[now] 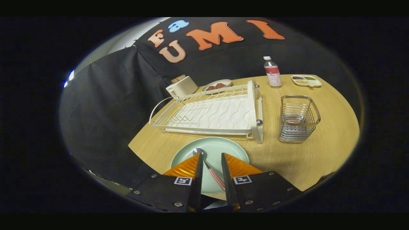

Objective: Take the plate from the dish rack, then take the spoon from the basket and place it into the plate.

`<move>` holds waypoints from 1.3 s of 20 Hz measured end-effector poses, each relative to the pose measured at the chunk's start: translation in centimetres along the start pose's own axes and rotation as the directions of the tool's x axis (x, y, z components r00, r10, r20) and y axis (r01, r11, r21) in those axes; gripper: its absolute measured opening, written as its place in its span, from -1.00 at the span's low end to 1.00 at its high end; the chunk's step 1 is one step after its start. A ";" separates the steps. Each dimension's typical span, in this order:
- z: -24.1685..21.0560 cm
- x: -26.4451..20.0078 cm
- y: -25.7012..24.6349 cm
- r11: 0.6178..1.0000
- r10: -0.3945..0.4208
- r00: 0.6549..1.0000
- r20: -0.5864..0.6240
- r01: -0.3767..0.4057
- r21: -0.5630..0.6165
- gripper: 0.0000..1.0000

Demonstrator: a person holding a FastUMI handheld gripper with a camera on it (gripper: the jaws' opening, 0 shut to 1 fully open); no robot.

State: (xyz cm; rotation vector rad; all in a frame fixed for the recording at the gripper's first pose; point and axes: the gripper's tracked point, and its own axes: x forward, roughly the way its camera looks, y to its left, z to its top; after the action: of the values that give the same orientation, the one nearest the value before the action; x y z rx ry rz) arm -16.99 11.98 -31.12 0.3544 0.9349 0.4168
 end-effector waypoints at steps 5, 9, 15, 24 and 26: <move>6.0 -2.8 -0.7 0.998 -0.054 0.988 0.145 0.056 -0.013 -0.07; 11.9 -5.8 -0.7 0.990 -0.092 0.956 0.279 0.117 -0.075 0.21; 20.0 -10.3 -0.7 0.958 -0.150 0.883 0.444 0.240 -0.155 0.52; 29.2 -17.7 0.2 0.924 -0.195 0.715 0.672 0.363 -0.118 0.84; 30.3 -19.2 0.6 0.927 -0.197 0.686 0.700 0.363 -0.094 0.85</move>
State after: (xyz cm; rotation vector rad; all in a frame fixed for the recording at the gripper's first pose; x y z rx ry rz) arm -2.08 -0.30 -0.94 0.1219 0.1924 0.0758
